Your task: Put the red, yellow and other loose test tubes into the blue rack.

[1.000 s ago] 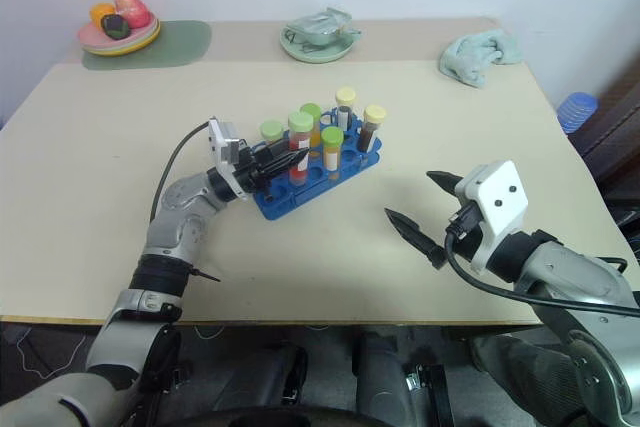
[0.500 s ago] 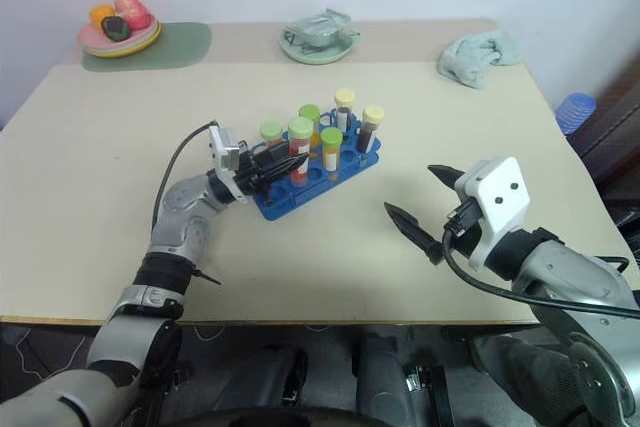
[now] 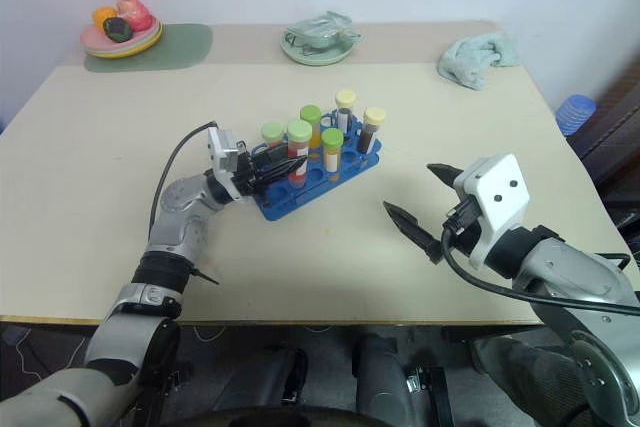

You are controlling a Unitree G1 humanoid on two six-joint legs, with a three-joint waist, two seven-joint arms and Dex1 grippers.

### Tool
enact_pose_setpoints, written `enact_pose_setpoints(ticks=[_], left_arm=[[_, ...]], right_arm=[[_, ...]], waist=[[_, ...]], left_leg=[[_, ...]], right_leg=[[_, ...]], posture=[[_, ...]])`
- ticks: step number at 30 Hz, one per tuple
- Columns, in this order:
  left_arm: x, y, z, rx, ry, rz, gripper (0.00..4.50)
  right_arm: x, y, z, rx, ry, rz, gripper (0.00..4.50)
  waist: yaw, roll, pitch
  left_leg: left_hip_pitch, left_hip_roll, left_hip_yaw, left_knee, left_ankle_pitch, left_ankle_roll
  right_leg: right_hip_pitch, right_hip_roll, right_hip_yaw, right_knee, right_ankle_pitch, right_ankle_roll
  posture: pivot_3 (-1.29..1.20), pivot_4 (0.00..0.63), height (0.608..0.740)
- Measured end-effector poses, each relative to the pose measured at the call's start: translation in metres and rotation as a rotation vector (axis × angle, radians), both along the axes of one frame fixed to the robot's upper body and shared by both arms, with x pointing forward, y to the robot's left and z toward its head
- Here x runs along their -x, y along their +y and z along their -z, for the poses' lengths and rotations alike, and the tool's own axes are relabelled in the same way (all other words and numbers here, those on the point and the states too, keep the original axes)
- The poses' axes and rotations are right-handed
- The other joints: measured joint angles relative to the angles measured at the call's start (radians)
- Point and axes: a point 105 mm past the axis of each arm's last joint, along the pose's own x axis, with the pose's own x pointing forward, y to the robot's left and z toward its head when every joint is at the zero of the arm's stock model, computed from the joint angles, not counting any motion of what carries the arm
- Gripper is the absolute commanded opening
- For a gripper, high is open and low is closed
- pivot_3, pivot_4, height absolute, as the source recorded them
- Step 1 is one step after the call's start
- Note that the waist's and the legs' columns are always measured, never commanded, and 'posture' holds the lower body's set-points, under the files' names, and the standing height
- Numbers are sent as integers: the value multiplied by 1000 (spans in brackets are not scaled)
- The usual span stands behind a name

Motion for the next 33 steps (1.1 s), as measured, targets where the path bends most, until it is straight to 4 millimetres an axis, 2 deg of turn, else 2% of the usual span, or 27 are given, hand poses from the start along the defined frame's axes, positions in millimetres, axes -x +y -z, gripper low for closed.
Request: enact_pose_setpoints(ticks=[3, 11, 17, 20, 23, 29, 33], left_arm=[[2, 1, 11, -16, 52, 6, 802], [2, -1, 11, -29, 61, 14, 802], [1, 0, 13, -40, 68, -12, 3706], [8, 1, 10, -31, 70, -14, 3706], [19, 10, 5, -53, 36, -28, 3706], [35, 47, 4, -85, 17, -136, 3706], [50, 77, 13, -110, 96, -186, 3706]], right_arm=[[0, 0, 0, 0, 0, 1, 4500], [0, -1, -1, -3, -7, 10, 4500], [0, -1, 0, -8, -4, 12, 4500], [1, -1, 1, -8, 3, 9, 4500], [2, 0, 3, -11, 7, -4, 4500], [0, -6, 12, -18, 36, -20, 4500], [-1, -12, 20, -22, 49, -30, 4500]], waist=[[-1, 0, 0], [1, 0, 0], [0, 0, 0], [-2, 0, 0], [-2, 0, 0], [1, 0, 0], [-2, 0, 0]], left_leg=[[0, 0, 0, 0, 0, 0], [-1, 0, 0, 0, 0, 1], [-1, 0, 0, 0, 0, 1], [-1, 1, 0, 0, 0, 1], [-1, 1, 0, 0, 0, 1], [-1, 1, 0, -1, -1, 1], [-1, 1, 0, -1, -1, 1]], right_leg=[[0, 1, 0, 0, 0, 0], [0, 0, 0, -1, 0, 0], [0, 0, 0, -1, 0, 0], [-1, 0, 0, -1, 0, 0], [-1, 0, 0, -1, 0, 0], [0, 0, 0, -2, 0, 0], [0, 1, 0, -2, 0, 0]], posture=[[0, 150, 740], [0, 150, 740], [0, 150, 740], [0, 150, 740], [0, 150, 740], [0, 150, 740], [0, 150, 740]])
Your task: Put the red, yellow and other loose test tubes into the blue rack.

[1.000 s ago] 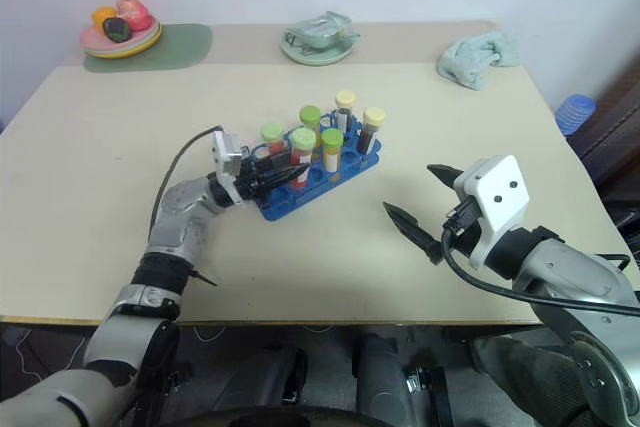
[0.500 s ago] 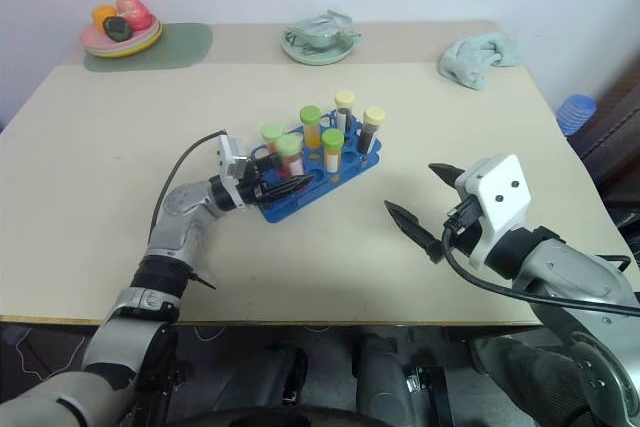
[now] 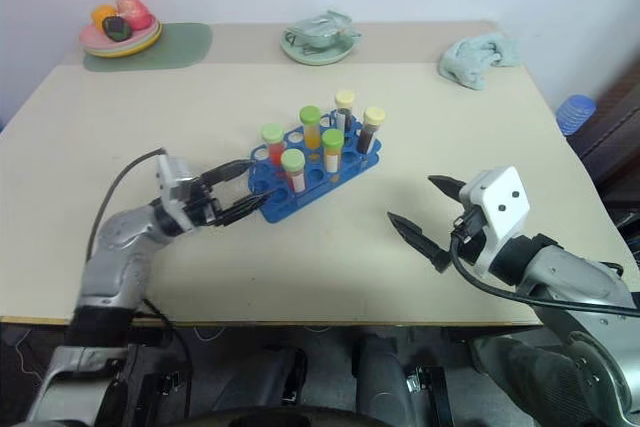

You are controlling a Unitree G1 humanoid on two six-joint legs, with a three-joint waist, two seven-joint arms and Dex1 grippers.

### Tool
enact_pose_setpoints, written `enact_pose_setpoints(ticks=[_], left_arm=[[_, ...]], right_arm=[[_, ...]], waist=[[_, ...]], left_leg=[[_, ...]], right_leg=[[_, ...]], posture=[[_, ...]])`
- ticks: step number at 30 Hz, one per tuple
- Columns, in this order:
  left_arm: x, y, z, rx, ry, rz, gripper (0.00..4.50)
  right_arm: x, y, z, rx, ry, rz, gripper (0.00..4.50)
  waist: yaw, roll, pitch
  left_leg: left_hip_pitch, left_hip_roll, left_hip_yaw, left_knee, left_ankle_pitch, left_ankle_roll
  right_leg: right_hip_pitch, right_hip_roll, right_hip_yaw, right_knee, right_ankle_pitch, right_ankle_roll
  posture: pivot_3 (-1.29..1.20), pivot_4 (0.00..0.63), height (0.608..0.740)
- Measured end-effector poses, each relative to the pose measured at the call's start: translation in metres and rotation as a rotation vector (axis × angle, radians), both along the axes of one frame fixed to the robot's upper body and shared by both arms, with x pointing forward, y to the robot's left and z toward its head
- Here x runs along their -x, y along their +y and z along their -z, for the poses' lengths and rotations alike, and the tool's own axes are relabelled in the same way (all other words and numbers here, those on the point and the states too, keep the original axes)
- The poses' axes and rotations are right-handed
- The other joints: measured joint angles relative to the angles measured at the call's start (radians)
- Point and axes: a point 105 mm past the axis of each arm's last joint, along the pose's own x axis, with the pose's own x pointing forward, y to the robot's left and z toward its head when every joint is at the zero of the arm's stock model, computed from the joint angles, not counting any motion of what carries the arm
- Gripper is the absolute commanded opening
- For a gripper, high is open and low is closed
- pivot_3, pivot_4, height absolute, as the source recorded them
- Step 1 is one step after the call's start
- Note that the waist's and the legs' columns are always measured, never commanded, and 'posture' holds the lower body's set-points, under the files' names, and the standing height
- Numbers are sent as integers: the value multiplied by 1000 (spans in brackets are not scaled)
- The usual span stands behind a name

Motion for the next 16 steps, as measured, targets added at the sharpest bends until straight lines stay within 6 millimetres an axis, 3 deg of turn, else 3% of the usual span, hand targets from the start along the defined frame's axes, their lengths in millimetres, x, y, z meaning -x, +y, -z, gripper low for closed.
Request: enact_pose_setpoints(ticks=[7, 13, 16], left_arm=[[33, 58, 23, -162, 101, -127, 3706], [56, 89, 17, -190, 134, -170, 3706], [60, 92, 15, -186, 142, -174, 3706]], right_arm=[[3, -17, 20, 15, 48, 6, 4500], [17, -36, 26, 54, 60, 14, 4500], [22, -50, 26, 80, 54, 30, 4500]], waist=[[2, 1, 0], [4, 1, 0], [3, 1, 0]], left_leg=[[0, 0, 0, -1, -3, 5], [0, 0, 0, -1, -4, 7], [1, 0, 0, -1, -4, 7]], right_leg=[[0, 0, 0, -2, 0, 0], [2, 0, 0, -4, 0, 0], [3, 0, 0, -4, 0, 0]], posture=[[0, 150, 740], [0, 150, 740], [0, 150, 740]])
